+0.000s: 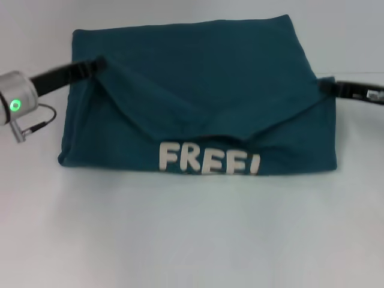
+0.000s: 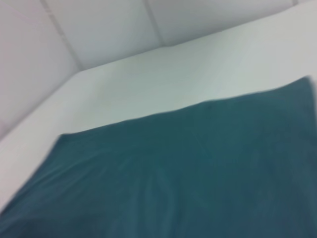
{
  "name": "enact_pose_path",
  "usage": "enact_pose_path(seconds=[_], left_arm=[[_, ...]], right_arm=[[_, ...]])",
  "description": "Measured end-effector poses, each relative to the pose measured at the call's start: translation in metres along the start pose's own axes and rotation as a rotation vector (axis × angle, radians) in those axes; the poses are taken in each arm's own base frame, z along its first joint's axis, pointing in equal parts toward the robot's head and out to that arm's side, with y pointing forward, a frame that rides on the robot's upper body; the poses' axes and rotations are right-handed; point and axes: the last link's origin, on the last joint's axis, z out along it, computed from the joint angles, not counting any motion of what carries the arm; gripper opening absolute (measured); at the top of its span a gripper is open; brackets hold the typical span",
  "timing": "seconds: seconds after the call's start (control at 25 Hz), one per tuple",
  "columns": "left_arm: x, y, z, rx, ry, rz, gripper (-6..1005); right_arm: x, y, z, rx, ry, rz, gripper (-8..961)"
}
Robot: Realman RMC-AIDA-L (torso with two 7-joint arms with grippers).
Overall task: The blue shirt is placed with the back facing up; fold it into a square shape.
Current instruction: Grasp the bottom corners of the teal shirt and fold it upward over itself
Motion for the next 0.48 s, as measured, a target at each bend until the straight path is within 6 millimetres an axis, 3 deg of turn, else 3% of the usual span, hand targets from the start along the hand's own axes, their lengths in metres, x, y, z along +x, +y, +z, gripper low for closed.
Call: enact_pose_path(seconds=[0.28,0.48], left_arm=[[0.008,-0.001,0.022,0.107,0.073,0.060,40],[0.010,-0.006,0.025,0.173,0.126,0.069,40]], right_arm=[[-0.028,0.009,0.025,0.088,-0.054,-0.089,44],[-0.046,0.020,0.038,0.117,-0.096,-0.146,44]])
